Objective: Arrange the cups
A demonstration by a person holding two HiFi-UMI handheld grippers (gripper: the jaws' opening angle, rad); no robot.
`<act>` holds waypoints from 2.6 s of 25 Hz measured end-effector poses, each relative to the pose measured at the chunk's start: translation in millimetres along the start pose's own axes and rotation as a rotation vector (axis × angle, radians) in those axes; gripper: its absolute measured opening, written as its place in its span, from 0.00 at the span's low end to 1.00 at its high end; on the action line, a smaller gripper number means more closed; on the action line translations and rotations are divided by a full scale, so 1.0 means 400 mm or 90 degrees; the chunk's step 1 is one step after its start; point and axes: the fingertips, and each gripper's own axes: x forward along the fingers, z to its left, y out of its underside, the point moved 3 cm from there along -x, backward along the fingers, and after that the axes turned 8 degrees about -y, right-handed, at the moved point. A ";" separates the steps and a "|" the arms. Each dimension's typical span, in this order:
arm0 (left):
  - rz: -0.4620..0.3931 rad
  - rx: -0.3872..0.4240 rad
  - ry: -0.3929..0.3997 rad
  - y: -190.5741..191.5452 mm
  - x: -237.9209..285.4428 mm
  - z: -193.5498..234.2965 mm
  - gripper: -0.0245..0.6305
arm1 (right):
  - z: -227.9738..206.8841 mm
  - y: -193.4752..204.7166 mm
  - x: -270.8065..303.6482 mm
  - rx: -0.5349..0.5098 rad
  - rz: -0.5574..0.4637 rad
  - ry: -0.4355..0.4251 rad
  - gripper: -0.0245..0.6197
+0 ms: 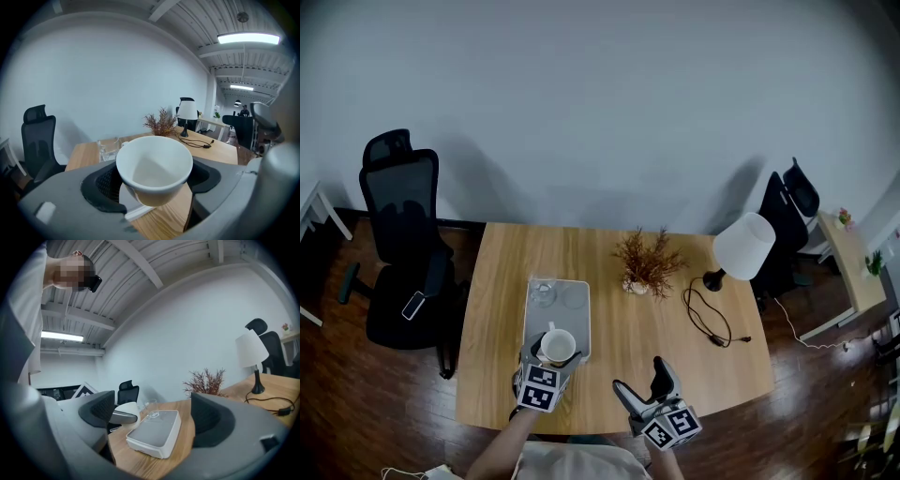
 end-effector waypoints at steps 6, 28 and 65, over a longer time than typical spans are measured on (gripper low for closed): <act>0.002 0.031 0.001 -0.048 0.168 -0.023 0.64 | -0.039 0.015 -0.053 0.007 0.008 0.031 0.82; 0.075 0.041 -0.075 -0.039 0.548 0.096 0.65 | -0.075 0.008 -0.030 0.001 0.019 0.014 0.82; -0.174 -0.079 -0.015 -0.087 -0.148 0.101 0.74 | 0.072 0.029 0.096 0.034 -0.026 -0.027 0.82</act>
